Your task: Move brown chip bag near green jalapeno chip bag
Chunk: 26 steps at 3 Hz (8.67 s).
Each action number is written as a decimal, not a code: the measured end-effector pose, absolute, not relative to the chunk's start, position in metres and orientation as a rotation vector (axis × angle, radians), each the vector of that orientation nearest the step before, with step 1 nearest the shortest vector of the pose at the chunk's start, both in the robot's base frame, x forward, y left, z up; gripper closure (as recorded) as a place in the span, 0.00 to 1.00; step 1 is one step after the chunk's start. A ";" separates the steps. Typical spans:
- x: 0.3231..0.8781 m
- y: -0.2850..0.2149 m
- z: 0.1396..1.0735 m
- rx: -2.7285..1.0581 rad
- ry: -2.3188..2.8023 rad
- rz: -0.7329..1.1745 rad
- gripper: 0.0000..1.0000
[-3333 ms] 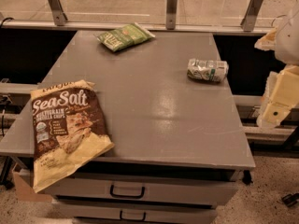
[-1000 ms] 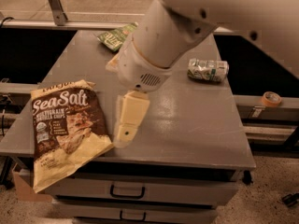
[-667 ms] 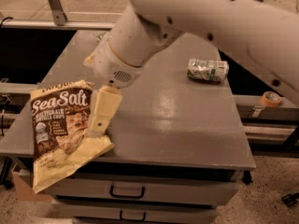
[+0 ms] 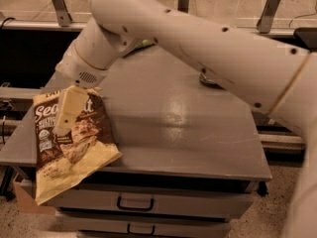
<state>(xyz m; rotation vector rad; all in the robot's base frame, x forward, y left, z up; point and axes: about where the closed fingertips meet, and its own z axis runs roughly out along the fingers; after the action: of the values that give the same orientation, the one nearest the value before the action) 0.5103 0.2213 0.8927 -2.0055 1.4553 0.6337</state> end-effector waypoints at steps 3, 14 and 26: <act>0.525 0.240 0.869 -1.908 1.549 0.713 0.58; 0.631 0.128 0.996 -1.537 1.426 0.172 1.00; 0.657 -0.090 1.131 -1.271 1.291 -0.144 0.00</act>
Offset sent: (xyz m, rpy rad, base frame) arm 0.0256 0.0220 -0.0353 0.0431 0.1190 -0.1046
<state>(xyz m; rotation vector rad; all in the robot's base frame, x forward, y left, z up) 0.6565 -0.0896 1.1306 -1.2711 1.2910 -0.1442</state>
